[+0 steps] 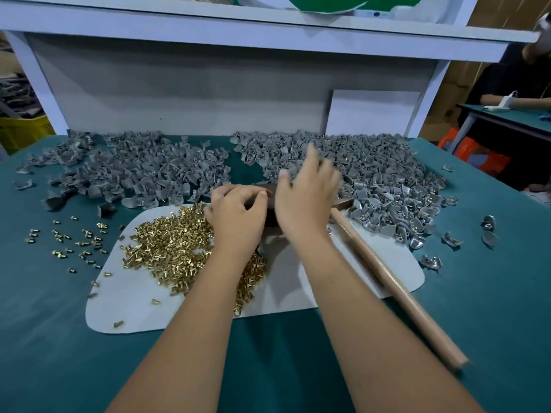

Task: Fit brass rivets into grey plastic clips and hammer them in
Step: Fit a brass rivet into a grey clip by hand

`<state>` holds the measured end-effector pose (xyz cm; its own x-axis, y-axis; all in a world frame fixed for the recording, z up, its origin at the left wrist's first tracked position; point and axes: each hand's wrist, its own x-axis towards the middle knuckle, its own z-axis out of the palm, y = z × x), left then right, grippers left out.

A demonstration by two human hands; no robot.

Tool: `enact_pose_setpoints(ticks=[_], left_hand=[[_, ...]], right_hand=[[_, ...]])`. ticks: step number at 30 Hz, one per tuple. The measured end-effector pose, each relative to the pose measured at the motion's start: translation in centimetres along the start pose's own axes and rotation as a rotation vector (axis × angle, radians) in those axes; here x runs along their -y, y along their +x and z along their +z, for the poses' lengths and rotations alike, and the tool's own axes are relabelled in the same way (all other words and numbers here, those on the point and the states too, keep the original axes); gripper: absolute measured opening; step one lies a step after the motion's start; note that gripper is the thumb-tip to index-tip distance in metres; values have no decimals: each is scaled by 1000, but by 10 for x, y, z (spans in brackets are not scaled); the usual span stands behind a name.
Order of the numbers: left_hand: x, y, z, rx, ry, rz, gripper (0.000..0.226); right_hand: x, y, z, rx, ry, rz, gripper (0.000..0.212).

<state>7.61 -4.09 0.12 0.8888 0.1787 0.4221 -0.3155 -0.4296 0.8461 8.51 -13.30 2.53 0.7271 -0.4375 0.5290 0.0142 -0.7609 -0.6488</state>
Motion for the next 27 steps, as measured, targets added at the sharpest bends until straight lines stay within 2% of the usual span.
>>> enact_pose_setpoints(ticks=[3, 8, 14, 17, 21, 27], left_hand=[[6, 4, -1, 6, -57, 21, 19], [8, 10, -9, -91, -127, -107, 21], [26, 22, -39, -286, -206, -167, 24], [30, 27, -50, -368, -202, -201, 25], [28, 47, -43, -229, -71, -188, 25], [42, 99, -18, -41, 264, -15, 35]], right_hand=[[-1, -29, 13, 24, 41, -129, 42], [0, -37, 7, 49, 128, -262, 33], [3, -55, 7, 304, 94, -557, 22], [8, -64, 8, 369, 81, -632, 19], [8, -65, 9, 397, 84, -629, 14], [7, -63, 12, 425, 135, -596, 24]])
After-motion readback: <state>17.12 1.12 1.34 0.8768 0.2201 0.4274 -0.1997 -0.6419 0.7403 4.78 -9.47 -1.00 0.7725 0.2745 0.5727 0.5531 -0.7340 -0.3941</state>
